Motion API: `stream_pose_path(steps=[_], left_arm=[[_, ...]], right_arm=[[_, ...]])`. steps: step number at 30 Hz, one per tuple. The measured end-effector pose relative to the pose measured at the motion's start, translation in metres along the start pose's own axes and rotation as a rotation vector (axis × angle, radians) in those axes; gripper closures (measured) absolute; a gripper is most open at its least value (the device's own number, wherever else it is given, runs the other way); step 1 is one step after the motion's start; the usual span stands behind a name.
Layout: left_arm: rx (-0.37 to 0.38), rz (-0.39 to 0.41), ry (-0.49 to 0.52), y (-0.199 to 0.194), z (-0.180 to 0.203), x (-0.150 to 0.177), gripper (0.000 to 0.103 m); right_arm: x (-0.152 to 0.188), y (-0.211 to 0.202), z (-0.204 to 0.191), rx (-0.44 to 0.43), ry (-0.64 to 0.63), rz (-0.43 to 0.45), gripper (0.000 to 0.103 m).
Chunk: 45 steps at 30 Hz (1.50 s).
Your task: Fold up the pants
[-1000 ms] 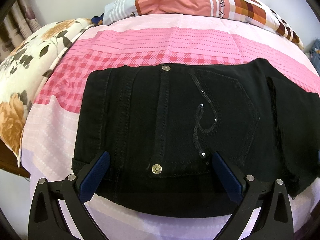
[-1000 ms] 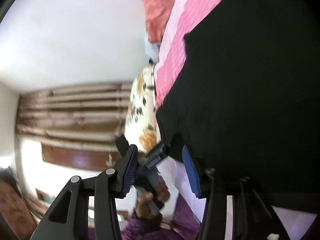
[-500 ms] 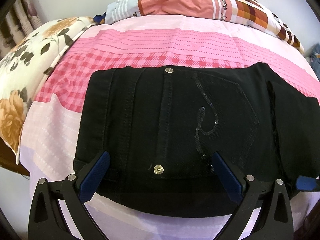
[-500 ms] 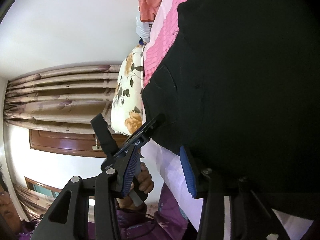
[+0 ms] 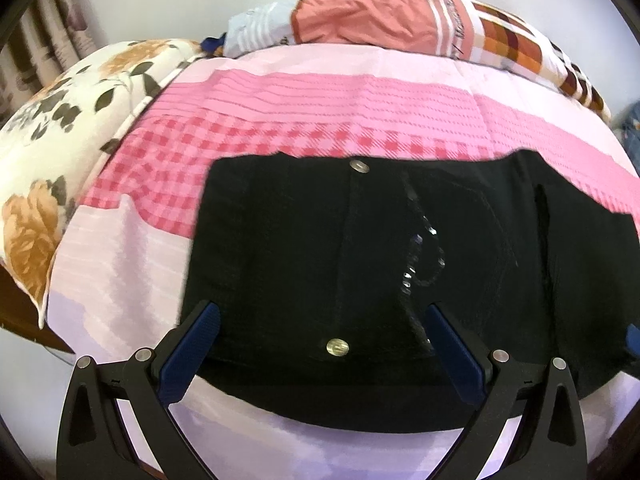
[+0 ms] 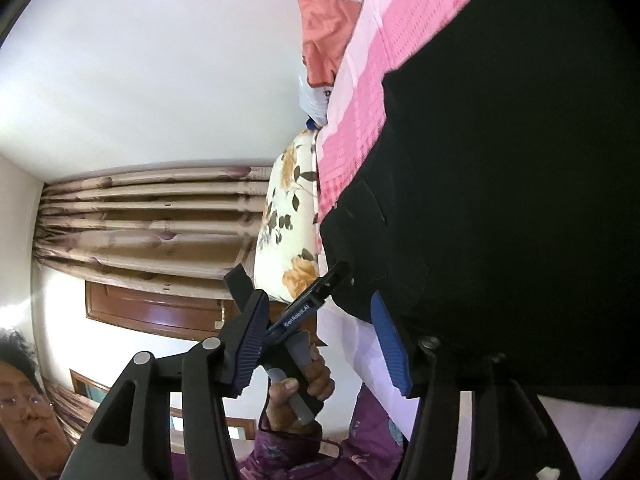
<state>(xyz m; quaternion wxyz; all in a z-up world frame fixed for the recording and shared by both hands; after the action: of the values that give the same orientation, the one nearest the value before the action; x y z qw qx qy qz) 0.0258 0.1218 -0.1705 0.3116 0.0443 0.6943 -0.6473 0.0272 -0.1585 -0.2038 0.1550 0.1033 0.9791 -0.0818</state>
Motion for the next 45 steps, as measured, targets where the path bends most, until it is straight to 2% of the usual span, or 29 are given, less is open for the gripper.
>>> stream_pose_path(steps=[2, 6, 11, 14, 17, 21, 26, 30, 34, 36, 38, 45], left_arm=[[-0.001, 0.006, -0.028, -0.004, -0.011, -0.007, 0.002], [-0.004, 0.025, -0.115, -0.012, -0.043, -0.023, 0.002], [0.022, 0.03, -0.25, -0.019, -0.093, -0.037, 0.002], [0.067, 0.036, -0.323, -0.022, -0.118, -0.039, 0.002], [0.144, 0.012, -0.356, -0.021, -0.13, -0.037, 0.002], [0.283, -0.084, -0.434, -0.009, -0.137, -0.022, 0.002], [0.372, -0.195, -0.512, 0.005, -0.139, -0.004, 0.004], [0.439, -0.292, -0.556, 0.012, -0.13, 0.013, 0.019], [0.511, -0.38, -0.615, 0.02, -0.12, 0.026, 0.019], [0.522, -0.387, -0.626, 0.022, -0.115, 0.028, 0.019], [0.577, -0.391, -0.636, 0.022, -0.109, 0.025, 0.019], [0.686, -0.357, -0.723, 0.031, -0.11, 0.015, 0.019]], right_arm=[[0.002, -0.003, -0.005, 0.079, -0.061, -0.014, 0.05], [0.006, 0.0, -0.021, 0.298, -0.248, -0.046, 0.049], [0.007, -0.003, -0.026, 0.414, -0.361, -0.013, 0.048], [0.005, -0.009, -0.026, 0.428, -0.366, 0.022, 0.048], [0.006, -0.012, -0.021, 0.428, -0.34, 0.04, 0.041], [0.006, -0.008, -0.017, 0.389, -0.29, 0.029, 0.039], [0.007, -0.001, -0.02, 0.392, -0.3, 0.012, 0.039], [0.007, -0.001, -0.018, 0.389, -0.283, 0.009, 0.038], [0.009, -0.003, -0.014, 0.373, -0.245, 0.013, 0.038], [0.009, -0.002, -0.012, 0.367, -0.235, 0.015, 0.038], [0.009, -0.002, -0.013, 0.364, -0.234, 0.015, 0.037], [0.011, -0.001, -0.01, 0.351, -0.209, 0.009, 0.034]])
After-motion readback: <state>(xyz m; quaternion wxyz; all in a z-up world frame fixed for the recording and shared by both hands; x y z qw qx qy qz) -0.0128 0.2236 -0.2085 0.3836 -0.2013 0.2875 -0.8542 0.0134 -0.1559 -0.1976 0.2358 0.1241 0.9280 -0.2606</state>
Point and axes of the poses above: each gripper's, at about its wrist camera, not at the fingertips, and y roughly the way its jaws point, z to its right, x to its underside, the point moved 5 cm from there along y, roughly the way its jaws point, and after that the axes turned 14 degrees about -y, right-handed, at the moved point
